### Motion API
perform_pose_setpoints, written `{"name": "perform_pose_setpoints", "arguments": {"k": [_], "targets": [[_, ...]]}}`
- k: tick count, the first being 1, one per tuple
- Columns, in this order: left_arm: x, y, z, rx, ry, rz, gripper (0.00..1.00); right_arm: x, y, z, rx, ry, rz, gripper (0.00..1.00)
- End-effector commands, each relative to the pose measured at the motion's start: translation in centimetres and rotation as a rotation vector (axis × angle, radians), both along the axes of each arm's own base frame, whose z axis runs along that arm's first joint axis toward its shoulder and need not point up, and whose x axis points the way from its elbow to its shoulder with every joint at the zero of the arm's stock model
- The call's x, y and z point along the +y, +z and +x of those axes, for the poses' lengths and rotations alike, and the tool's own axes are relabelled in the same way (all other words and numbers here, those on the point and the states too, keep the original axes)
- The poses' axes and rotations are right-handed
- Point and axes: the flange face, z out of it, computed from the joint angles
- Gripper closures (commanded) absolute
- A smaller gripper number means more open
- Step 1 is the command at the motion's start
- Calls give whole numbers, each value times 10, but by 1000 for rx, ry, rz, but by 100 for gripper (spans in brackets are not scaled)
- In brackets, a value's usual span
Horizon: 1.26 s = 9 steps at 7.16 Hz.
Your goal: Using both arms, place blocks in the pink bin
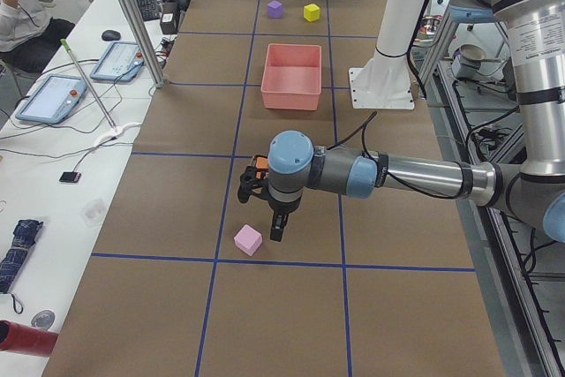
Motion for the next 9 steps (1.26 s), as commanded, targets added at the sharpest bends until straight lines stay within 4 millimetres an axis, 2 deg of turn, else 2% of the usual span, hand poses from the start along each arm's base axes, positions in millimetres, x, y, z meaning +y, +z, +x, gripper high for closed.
{"name": "perform_pose_setpoints", "arguments": {"k": [1, 2, 3, 4, 5, 6, 7, 8, 9], "targets": [[-44, -25, 2, 5, 3, 85, 0, -2, -6, -1, -12, -1, 18, 1], [-51, -27, 3, 6, 3, 89, 0, 0, -5, -4, -47, -17, 22, 1], [-53, -37, 3, 10, 5, 154, 0, -2, -15, -5, -62, -23, 120, 0], [-53, -31, 6, 14, 8, 250, 0, -1, -14, -7, -80, -31, 130, 1], [-61, -5, 16, 16, 34, 277, 0, -1, -13, -12, -116, -35, 108, 1], [-61, 40, 30, 18, 66, 278, 0, -2, -20, -27, -152, 7, 49, 1], [-55, 91, 33, 23, 68, 301, 0, -4, -27, -47, -177, 12, 55, 1], [-49, 121, 50, 26, 103, 310, 0, -4, -29, -55, -185, 9, 53, 1], [-46, 126, 66, 36, 119, 291, 0, -3, -29, -55, -185, 9, 53, 0]]}}
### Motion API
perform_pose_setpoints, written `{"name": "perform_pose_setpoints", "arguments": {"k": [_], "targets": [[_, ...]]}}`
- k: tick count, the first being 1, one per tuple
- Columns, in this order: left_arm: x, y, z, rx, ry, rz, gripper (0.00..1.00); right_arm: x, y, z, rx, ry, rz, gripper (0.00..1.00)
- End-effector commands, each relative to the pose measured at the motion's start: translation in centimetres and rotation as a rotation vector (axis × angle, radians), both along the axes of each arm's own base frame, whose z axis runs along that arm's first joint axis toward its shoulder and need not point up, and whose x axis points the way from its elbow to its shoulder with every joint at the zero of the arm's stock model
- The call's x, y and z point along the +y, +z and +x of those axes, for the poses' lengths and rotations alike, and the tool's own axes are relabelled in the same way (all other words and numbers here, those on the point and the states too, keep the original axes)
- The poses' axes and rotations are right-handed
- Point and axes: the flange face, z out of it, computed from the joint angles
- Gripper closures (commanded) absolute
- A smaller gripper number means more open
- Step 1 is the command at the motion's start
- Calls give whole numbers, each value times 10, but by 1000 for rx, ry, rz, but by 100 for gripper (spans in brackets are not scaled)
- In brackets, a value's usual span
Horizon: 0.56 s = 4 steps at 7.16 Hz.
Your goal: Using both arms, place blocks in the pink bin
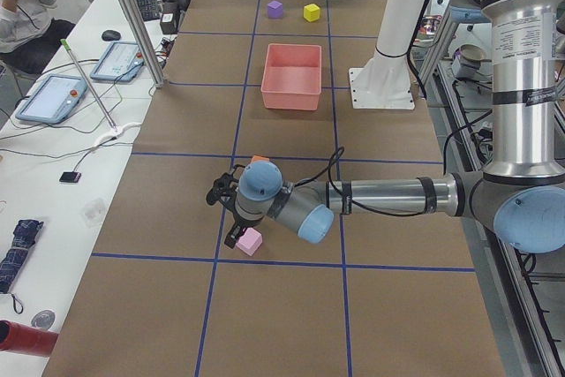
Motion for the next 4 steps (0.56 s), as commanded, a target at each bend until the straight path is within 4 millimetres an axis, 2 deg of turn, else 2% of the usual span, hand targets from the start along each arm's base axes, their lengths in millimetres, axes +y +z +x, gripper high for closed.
{"name": "perform_pose_setpoints", "arguments": {"k": [1, 3, 4], "targets": [[20, 26, 50, 15, 54, -30, 0, 2, 0, -5, -8, 0, 2, 1], [34, 38, 88, 49, -4, -57, 0, 3, 1, -5, -6, -1, 6, 1], [34, 39, 91, 49, 3, -54, 0, 3, 0, -5, -7, -1, 9, 1]]}}
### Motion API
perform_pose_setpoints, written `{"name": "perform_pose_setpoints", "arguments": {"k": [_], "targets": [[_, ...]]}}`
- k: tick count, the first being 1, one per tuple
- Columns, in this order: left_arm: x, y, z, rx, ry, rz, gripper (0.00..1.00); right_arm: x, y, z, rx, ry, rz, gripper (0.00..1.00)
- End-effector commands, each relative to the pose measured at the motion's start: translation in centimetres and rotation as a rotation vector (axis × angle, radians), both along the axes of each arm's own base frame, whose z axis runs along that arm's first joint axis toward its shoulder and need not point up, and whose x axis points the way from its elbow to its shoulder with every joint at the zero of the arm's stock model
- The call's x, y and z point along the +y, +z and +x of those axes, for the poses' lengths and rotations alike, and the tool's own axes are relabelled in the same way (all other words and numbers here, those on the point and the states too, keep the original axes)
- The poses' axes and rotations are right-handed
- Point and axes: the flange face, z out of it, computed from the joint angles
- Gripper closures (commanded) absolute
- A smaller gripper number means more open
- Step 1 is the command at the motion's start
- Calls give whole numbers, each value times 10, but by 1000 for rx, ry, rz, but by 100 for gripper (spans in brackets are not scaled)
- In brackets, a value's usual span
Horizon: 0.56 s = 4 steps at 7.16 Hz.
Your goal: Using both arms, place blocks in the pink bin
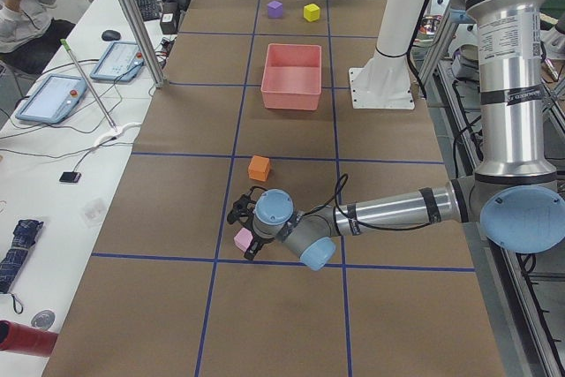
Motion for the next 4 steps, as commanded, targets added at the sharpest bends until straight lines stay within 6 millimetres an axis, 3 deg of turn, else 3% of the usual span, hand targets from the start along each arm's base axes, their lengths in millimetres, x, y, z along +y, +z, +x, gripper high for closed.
{"name": "perform_pose_setpoints", "arguments": {"k": [1, 4], "targets": [[2, 1, 11, 16, -3, 12, 0, 0, 0, 0, 0, 1, 3, 0], [-4, 3, 11, -14, -29, 23, 0, 1, 1, 0, -3, -1, 1, 0]]}}
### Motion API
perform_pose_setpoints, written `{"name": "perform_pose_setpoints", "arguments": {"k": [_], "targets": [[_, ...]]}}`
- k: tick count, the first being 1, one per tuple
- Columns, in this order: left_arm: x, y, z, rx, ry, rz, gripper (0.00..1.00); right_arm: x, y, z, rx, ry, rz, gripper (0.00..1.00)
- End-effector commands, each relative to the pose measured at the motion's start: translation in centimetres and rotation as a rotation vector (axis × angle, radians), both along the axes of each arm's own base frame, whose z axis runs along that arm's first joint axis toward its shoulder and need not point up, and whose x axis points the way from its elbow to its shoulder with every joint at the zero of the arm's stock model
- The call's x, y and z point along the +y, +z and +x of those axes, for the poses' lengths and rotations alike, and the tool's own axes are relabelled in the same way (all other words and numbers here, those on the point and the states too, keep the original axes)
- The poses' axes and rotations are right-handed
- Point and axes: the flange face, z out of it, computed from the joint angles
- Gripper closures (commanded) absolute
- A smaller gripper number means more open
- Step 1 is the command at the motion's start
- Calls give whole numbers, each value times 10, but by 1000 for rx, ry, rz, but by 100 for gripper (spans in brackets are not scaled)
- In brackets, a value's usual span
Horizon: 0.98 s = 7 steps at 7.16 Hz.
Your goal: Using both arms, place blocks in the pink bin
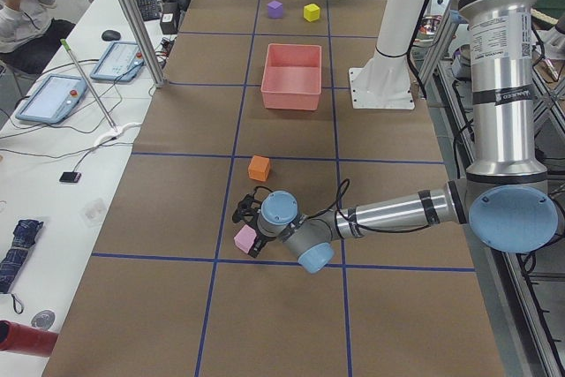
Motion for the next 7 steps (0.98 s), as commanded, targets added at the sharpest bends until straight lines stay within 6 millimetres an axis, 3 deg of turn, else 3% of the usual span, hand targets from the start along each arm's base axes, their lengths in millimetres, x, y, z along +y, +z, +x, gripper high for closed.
{"name": "perform_pose_setpoints", "arguments": {"k": [1, 4, 7], "targets": [[-3, 1, -1, -18, -17, 4, 0, -1, 0, 0, -1, -1, 0, 1], [-30, 11, 10, -25, -17, -9, 0, -1, 0, 0, -1, 0, -1, 1], [-39, 10, 10, -49, -43, 6, 0, -1, 1, 0, 2, 4, -3, 1]]}}
